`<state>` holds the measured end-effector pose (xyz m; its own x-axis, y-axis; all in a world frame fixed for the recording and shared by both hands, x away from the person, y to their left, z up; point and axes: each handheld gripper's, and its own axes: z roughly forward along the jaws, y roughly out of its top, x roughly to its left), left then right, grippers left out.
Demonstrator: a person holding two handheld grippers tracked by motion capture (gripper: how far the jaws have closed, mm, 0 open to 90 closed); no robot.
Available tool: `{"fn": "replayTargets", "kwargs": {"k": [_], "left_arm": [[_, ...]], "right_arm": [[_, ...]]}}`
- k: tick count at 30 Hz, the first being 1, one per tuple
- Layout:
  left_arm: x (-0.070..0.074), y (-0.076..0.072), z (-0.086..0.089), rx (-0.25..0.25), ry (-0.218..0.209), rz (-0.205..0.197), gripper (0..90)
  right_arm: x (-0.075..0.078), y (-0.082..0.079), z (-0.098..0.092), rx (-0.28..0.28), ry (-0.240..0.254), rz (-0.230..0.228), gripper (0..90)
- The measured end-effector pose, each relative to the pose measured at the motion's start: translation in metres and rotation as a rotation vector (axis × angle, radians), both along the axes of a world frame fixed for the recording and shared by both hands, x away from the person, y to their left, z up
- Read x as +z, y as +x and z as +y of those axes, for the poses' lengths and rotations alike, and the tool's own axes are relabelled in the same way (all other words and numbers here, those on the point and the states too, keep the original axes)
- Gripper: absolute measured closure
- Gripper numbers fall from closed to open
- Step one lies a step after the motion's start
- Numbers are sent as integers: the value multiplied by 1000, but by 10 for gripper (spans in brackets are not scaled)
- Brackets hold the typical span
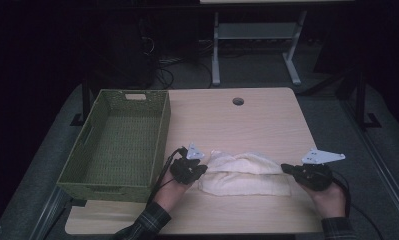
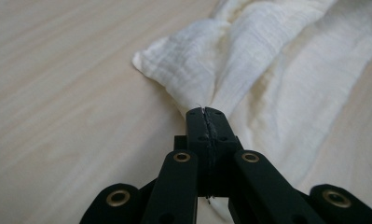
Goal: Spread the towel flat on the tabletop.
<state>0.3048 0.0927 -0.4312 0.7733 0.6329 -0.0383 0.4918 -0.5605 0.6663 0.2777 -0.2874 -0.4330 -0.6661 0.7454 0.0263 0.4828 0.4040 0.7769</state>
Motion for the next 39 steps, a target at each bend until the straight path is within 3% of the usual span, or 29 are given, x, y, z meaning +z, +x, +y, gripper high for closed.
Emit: {"fn": "replayTargets", "kwargs": {"k": [6, 9, 11, 18, 24, 29, 31, 32, 33, 34, 35, 39], "left_arm": [[-16, -10, -5, -47, 72, 66, 885], [-13, -9, -6, -30, 55, 34, 763], [-7, -5, -6, -8, 32, 9, 687], [6, 20, -16, 11, -17, -29, 589], [-3, 42, -35, -9, -33, -7, 542], [-17, 52, -48, -37, -18, 15, 549], [-22, 54, -51, -46, -1, 20, 615], [-24, 55, -52, -54, 8, 28, 656], [-26, 55, -52, -61, 19, 35, 784], [-27, 56, -53, -68, 27, 39, 784], [-29, 56, -53, -67, 21, 42, 875], [-24, 55, -51, -59, 14, 11, 886]], "right_arm": [[-20, -9, 13, 49, -51, 96, 892], [-18, -8, 15, 60, -45, 90, 820], [-11, -5, 16, 61, -26, 59, 766], [3, 29, 21, 46, 35, 16, 702], [-4, 68, 34, 37, 59, 59, 681], [-21, 81, 43, 41, 35, 136, 677], [-29, 83, 45, 41, 18, 176, 738], [-30, 84, 46, 46, 15, 182, 780], [-33, 83, 46, 51, -2, 176, 876], [-33, 83, 46, 51, -2, 176, 876], [-33, 82, 46, 50, -6, 180, 890], [-29, 81, 44, 41, -2, 145, 894]]}}
